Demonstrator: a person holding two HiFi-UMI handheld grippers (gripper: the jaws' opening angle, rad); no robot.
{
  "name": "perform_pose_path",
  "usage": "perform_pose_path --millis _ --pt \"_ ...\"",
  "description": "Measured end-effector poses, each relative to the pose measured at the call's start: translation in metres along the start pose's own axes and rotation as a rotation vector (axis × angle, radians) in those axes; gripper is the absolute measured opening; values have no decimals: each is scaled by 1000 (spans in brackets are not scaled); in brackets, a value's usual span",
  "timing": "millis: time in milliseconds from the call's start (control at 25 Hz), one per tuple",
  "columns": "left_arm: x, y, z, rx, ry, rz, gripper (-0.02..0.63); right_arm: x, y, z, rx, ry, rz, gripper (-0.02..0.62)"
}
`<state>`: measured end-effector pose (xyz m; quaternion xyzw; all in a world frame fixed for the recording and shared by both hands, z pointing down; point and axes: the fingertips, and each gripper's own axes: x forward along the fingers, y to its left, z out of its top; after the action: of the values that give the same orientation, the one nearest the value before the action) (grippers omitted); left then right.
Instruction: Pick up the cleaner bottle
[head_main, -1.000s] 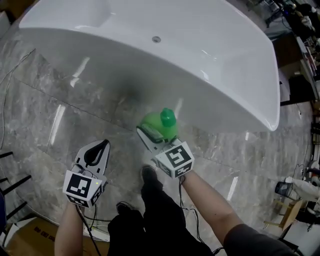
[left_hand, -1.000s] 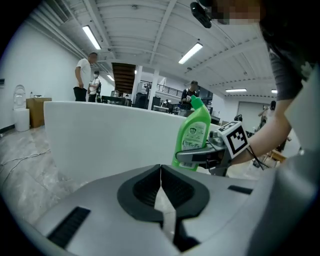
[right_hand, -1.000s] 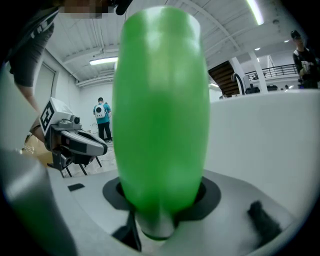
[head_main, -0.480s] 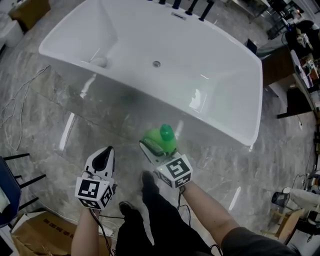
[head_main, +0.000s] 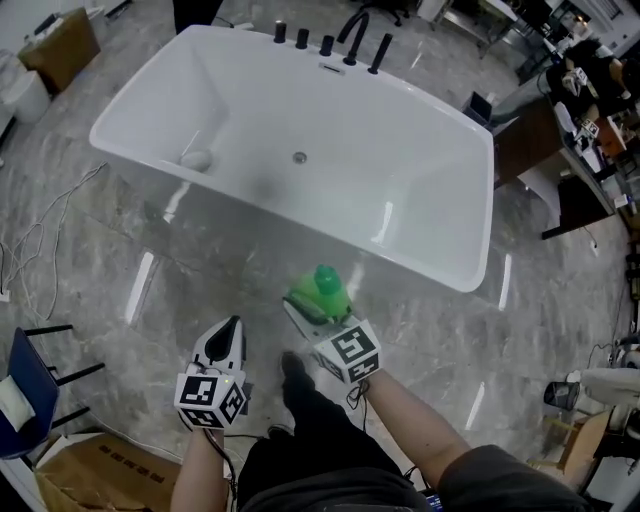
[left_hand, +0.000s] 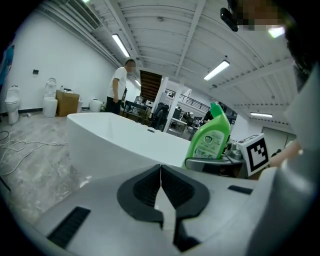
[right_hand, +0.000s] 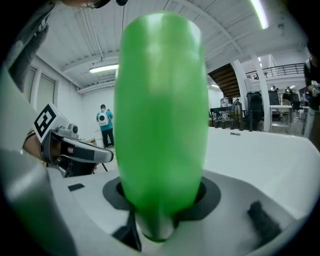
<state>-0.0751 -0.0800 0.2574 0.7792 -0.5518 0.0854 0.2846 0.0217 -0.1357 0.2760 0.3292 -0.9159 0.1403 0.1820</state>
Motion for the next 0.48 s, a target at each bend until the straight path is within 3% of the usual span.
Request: perform_pose_path --millis 480 --pt "-114 -38 -9 54 -27 -84 15 -87 85 19 70 -66 -80 193"
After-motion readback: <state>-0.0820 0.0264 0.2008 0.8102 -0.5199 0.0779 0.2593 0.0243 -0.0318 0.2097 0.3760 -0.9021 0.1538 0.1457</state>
